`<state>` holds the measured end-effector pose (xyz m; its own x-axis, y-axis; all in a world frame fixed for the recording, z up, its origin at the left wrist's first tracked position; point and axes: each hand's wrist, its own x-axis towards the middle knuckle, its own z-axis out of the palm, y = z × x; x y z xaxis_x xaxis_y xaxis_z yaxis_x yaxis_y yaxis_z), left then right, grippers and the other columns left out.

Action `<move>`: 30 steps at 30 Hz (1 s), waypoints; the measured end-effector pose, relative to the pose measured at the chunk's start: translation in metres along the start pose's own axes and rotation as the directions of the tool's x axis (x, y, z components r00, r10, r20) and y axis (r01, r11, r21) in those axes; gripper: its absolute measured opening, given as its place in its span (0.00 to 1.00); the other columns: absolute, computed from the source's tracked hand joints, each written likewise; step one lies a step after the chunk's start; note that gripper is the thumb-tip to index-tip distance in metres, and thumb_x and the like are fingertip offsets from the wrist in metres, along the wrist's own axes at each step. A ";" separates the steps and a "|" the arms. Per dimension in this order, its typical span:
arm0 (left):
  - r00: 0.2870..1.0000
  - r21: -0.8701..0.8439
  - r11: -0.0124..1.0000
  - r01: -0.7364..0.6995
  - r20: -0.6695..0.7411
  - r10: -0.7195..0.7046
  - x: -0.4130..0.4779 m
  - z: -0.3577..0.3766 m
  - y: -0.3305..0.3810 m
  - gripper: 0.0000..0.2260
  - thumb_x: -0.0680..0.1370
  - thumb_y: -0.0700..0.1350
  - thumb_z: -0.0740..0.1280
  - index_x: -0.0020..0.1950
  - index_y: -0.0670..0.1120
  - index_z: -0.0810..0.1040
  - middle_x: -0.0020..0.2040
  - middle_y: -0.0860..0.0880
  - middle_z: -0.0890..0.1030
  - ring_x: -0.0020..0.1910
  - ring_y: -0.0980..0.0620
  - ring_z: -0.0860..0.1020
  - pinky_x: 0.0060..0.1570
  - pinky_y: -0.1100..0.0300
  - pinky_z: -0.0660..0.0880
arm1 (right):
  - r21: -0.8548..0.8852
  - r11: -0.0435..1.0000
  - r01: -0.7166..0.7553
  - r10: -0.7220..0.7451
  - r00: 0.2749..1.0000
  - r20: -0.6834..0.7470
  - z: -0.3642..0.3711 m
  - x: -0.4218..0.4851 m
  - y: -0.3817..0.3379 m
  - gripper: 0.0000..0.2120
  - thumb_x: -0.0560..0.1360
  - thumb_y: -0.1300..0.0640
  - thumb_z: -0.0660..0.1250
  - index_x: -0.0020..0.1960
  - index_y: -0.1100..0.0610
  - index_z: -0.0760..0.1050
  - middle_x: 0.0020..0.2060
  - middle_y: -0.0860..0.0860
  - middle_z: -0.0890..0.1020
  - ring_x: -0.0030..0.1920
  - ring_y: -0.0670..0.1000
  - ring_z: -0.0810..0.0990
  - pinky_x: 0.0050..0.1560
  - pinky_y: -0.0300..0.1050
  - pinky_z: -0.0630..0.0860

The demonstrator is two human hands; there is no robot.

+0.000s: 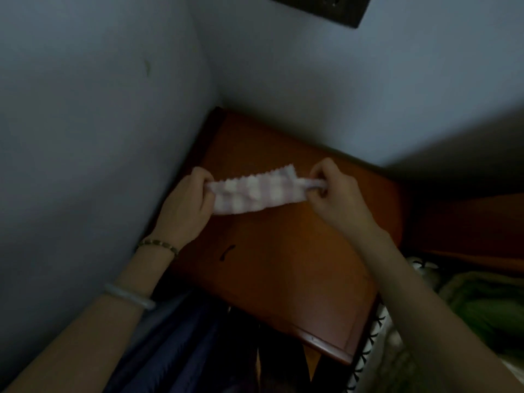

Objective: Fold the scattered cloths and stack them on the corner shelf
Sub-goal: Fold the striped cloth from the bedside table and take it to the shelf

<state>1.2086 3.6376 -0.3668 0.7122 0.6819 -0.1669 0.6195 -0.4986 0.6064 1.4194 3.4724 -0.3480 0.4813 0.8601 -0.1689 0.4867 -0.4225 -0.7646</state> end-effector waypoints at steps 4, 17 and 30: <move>0.995 -0.004 0.996 -0.083 0.062 0.084 0.015 -0.032 0.029 0.13 0.79 0.44 0.65 0.61 0.43 0.69 0.51 0.50 0.73 0.45 0.53 0.73 0.38 0.67 0.68 | -0.115 0.993 0.035 -0.044 0.996 -0.077 -0.037 0.003 -0.016 0.15 0.73 0.63 0.65 0.59 0.55 0.73 0.49 0.45 0.75 0.46 0.43 0.75 0.43 0.34 0.72; 0.836 0.200 0.860 -0.469 -0.213 0.505 0.036 -0.069 0.081 0.11 0.76 0.40 0.64 0.55 0.39 0.82 0.49 0.38 0.81 0.48 0.44 0.76 0.48 0.56 0.72 | -0.179 0.978 0.104 -0.173 0.886 -0.431 -0.110 -0.036 -0.022 0.13 0.71 0.69 0.63 0.52 0.62 0.82 0.44 0.49 0.81 0.44 0.39 0.75 0.47 0.21 0.68; 0.858 0.205 0.961 -0.187 0.510 0.059 -0.061 0.070 -0.010 0.08 0.77 0.45 0.68 0.55 0.51 0.82 0.50 0.50 0.79 0.50 0.53 0.75 0.50 0.58 0.74 | -0.351 0.890 -0.291 0.412 0.844 0.344 -0.001 -0.130 0.090 0.18 0.75 0.70 0.60 0.60 0.60 0.79 0.61 0.56 0.80 0.62 0.55 0.77 0.60 0.41 0.71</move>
<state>1.1822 3.5636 -0.4166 0.8159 0.2829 -0.5042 0.5293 -0.7164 0.4545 1.4018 3.3225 -0.3939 0.3555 0.6503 -0.6713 0.5494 -0.7265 -0.4128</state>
